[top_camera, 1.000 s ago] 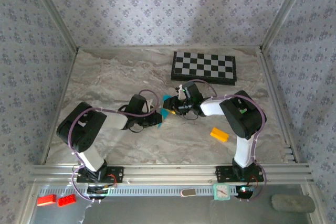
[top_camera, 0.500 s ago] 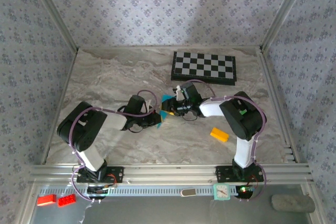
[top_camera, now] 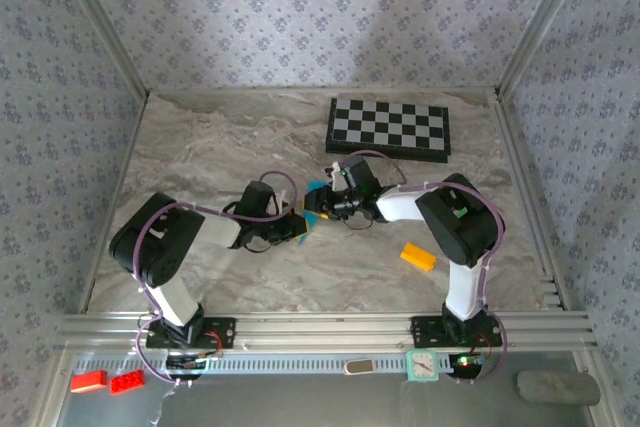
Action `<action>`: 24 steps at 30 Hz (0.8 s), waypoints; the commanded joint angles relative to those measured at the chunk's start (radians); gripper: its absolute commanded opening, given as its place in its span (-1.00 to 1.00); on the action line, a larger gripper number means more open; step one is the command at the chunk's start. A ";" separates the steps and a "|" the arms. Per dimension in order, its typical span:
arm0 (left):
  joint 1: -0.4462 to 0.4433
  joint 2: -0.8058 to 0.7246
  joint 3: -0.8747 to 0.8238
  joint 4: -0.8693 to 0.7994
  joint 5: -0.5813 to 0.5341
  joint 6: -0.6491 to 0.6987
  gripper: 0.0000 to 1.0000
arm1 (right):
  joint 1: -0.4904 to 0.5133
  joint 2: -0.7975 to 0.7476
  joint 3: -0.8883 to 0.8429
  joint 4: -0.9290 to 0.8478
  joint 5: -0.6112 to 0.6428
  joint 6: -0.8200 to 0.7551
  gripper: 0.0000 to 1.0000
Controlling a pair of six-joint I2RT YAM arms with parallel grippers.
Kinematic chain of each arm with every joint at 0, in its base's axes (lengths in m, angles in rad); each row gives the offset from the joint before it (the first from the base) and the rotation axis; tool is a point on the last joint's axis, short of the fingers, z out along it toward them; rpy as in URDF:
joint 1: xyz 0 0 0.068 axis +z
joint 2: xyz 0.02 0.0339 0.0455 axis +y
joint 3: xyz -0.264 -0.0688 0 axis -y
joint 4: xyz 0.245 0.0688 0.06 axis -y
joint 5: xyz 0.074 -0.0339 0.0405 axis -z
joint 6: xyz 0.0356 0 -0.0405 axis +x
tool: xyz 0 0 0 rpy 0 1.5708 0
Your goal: Fold a paper plane with a square sheet of paper (pick it up from the middle)
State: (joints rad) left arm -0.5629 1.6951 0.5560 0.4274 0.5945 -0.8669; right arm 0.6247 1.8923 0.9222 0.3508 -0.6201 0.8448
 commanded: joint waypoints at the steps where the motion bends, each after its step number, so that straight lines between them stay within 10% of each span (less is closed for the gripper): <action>1: 0.007 -0.020 -0.030 -0.058 -0.001 0.002 -0.79 | 0.002 0.026 0.028 -0.042 0.016 -0.019 -0.13; 24: -0.017 -0.257 0.018 -0.359 -0.156 0.131 -0.25 | 0.009 0.038 0.055 -0.069 0.020 -0.016 -0.14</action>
State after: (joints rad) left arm -0.5671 1.4513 0.5407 0.1650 0.4915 -0.7876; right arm 0.6247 1.9160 0.9539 0.3111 -0.6132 0.8444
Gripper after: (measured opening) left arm 0.361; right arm 0.431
